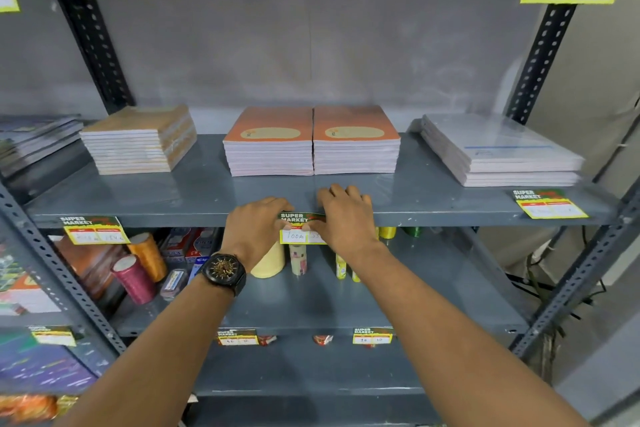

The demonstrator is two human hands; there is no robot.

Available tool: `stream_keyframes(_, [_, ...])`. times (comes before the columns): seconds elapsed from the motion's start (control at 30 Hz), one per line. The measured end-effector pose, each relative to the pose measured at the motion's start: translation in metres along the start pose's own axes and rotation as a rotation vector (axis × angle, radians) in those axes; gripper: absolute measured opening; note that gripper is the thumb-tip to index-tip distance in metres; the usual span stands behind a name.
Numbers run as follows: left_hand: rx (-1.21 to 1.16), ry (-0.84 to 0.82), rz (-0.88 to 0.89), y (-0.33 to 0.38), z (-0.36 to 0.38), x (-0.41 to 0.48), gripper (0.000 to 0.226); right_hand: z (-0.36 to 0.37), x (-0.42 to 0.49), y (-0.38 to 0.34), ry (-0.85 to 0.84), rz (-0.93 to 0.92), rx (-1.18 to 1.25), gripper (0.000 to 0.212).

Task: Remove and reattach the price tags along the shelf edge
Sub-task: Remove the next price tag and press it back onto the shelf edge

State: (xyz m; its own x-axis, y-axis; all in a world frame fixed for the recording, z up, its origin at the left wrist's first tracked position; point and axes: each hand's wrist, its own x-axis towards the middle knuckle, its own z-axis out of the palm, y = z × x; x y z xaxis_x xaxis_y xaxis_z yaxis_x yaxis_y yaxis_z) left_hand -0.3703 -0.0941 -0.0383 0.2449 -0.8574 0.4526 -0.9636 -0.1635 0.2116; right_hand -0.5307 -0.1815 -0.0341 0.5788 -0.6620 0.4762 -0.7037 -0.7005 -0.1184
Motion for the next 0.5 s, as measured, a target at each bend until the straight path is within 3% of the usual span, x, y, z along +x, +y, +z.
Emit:
stream_keyframes(0.17, [-0.021, 0.035, 0.026, -0.007, 0.004, -0.003, 0.02, -0.006, 0.004, 0.018, -0.082, -0.041, 0.145, 0.037])
stream_keyframes(0.5, [-0.066, 0.055, 0.13, -0.015, 0.008, -0.007, 0.025, -0.003, -0.002, 0.009, -0.054, -0.013, 0.066, 0.032])
